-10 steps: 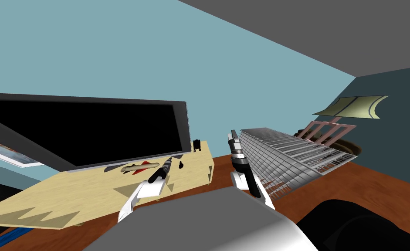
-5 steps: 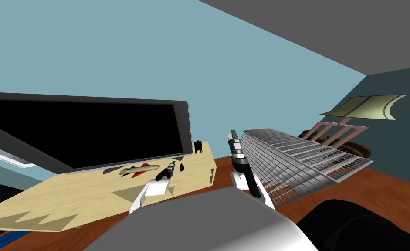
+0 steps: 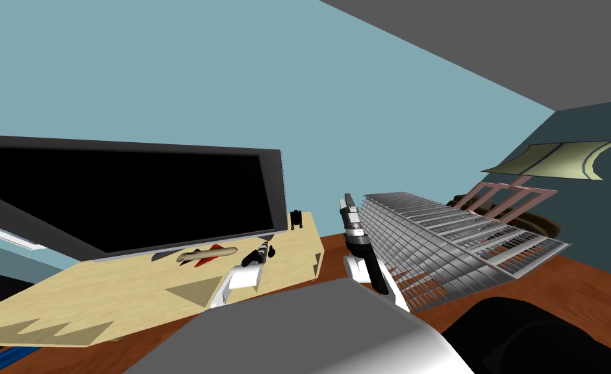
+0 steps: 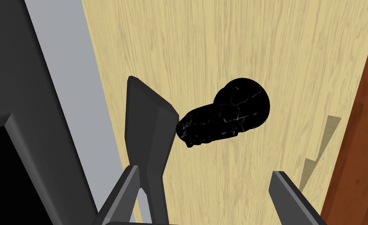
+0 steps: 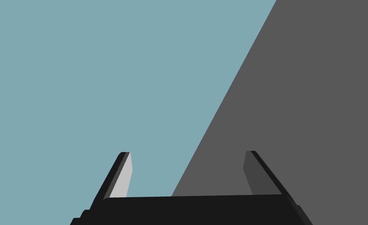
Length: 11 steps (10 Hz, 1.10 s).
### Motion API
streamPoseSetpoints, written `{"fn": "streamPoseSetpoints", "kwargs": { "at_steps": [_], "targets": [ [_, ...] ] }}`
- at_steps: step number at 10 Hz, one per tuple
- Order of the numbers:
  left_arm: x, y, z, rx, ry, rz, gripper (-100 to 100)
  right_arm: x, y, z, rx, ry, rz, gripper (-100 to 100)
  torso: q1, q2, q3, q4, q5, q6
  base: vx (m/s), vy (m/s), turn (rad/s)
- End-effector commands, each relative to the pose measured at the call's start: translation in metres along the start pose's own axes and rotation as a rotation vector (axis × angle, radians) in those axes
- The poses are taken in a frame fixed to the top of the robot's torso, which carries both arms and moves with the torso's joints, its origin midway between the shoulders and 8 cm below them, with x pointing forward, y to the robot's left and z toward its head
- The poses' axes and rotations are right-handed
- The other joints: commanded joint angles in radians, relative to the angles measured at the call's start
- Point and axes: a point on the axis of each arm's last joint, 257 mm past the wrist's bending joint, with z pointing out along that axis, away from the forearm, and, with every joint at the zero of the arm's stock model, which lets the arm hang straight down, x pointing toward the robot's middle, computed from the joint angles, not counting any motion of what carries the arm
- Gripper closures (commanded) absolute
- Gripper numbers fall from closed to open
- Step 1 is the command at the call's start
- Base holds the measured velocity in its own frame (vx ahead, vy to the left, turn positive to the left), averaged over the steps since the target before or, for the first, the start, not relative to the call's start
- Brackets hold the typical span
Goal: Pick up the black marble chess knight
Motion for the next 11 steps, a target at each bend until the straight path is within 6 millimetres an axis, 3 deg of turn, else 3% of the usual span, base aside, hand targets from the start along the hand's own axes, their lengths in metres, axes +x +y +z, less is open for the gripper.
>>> {"fn": "streamPoseSetpoints", "kwargs": {
  "at_steps": [1, 2, 3, 4, 5, 9, 10, 11],
  "targets": [
    [0.019, -0.001, 0.000, -0.007, 0.023, -0.023, -100, 0.000, 0.000, 0.000, 0.000, 0.000, 0.000, 0, 0.000, 0.000, 0.000, 0.000, 0.000, 0.000, 0.008, 0.005, 0.003],
    [0.027, -0.001, 0.000, -0.009, 0.034, -0.034, -100, 0.000, 0.000, 0.000, 0.000, 0.000, 0.000, 0, 0.000, 0.000, 0.000, 0.000, 0.000, 0.000, 0.008, 0.003, 0.002],
    [0.019, -0.001, -0.001, -0.007, 0.026, -0.027, -100, 0.000, 0.000, 0.000, 0.000, 0.000, 0.000, 0, 0.000, 0.001, 0.000, 0.000, 0.000, 0.000, 0.000, 0.000, 0.000],
    [0.020, -0.001, -0.001, -0.007, 0.027, -0.028, 0, 0.000, 0.000, 0.000, 0.000, 0.000, 0.000, 0, 0.000, 0.001, 0.001, 0.000, 0.000, 0.000, 0.000, 0.000, 0.000],
    [0.020, 0.004, 0.005, -0.008, 0.028, -0.027, -100, 0.000, 0.000, 0.000, 0.000, 0.000, 0.000, 0, 0.000, 0.001, 0.001, 0.000, 0.000, 0.000, 0.024, -0.005, 0.004],
    [0.020, 0.009, 0.010, -0.009, 0.028, -0.026, -100, 0.000, 0.000, 0.000, 0.000, 0.000, 0.000, 0, 0.000, -0.002, -0.001, 0.000, 0.000, 0.000, 0.038, -0.002, 0.003],
    [0.020, 0.008, 0.010, -0.008, 0.028, -0.026, 100, 0.000, 0.000, 0.000, 0.000, 0.000, 0.000, 0, 0.000, -0.001, 0.000, 0.000, 0.000, 0.000, 0.000, 0.000, 0.000],
    [0.020, 0.009, 0.010, -0.010, 0.028, -0.026, 100, 0.000, 0.000, 0.000, 0.000, 0.000, 0.000, 0, 0.000, 0.000, 0.000, 0.001, 0.000, 0.000, 0.000, 0.000, 0.000]
  ]
}}
